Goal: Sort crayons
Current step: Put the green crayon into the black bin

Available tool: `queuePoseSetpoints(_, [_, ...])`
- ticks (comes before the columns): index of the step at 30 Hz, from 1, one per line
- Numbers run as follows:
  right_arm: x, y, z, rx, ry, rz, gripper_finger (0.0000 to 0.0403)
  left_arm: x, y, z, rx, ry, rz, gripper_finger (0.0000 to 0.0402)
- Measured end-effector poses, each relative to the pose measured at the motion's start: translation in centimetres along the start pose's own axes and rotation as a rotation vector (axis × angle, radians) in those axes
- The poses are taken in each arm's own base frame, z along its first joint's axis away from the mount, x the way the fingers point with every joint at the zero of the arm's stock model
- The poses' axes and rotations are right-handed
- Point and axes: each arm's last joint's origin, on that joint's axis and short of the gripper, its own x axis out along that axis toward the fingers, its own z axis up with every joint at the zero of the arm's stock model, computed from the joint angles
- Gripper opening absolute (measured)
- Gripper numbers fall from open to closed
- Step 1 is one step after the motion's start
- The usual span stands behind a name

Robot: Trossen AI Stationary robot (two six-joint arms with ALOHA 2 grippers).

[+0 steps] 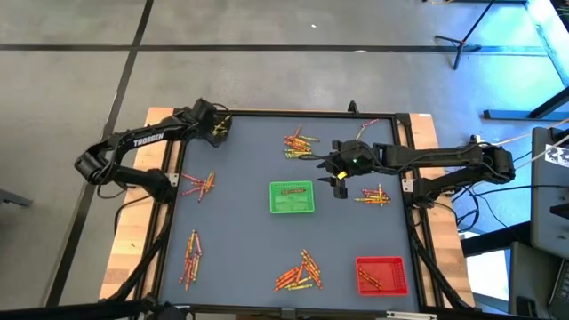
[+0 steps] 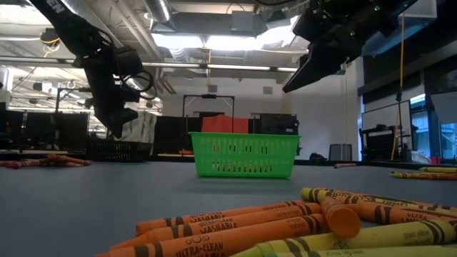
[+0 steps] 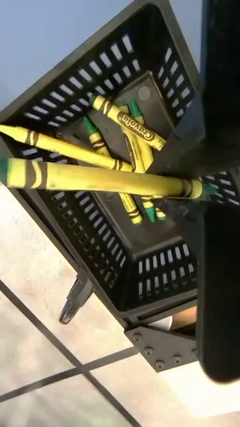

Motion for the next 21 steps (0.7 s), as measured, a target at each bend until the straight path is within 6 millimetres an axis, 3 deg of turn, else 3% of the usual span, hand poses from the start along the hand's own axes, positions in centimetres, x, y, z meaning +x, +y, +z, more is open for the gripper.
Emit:
queuePoseSetpoints(4, [0.0,0.0,0.0,0.000,0.000,-0.017,0.0195,0.0,0.2,0.1,-0.011,-0.004,0.015,0.0087])
queuePoseSetpoints(9, [0.0,-0.5,-0.1,0.016,0.029,-0.174,0.0195,-0.1,-0.4,0.2,-0.018,-0.020,-0.036,0.0110])
queuePoseSetpoints(15, [-0.4,-1.6,-0.5,0.057,0.097,-0.487,0.0195,-1.2,-3.1,1.2,0.040,-0.148,-0.296,0.0112])
queuePoseSetpoints(21, [-0.9,-4.5,-2.0,0.133,0.208,-0.596,0.0195,-3.2,-6.6,2.2,0.120,-0.327,-0.448,0.0112])
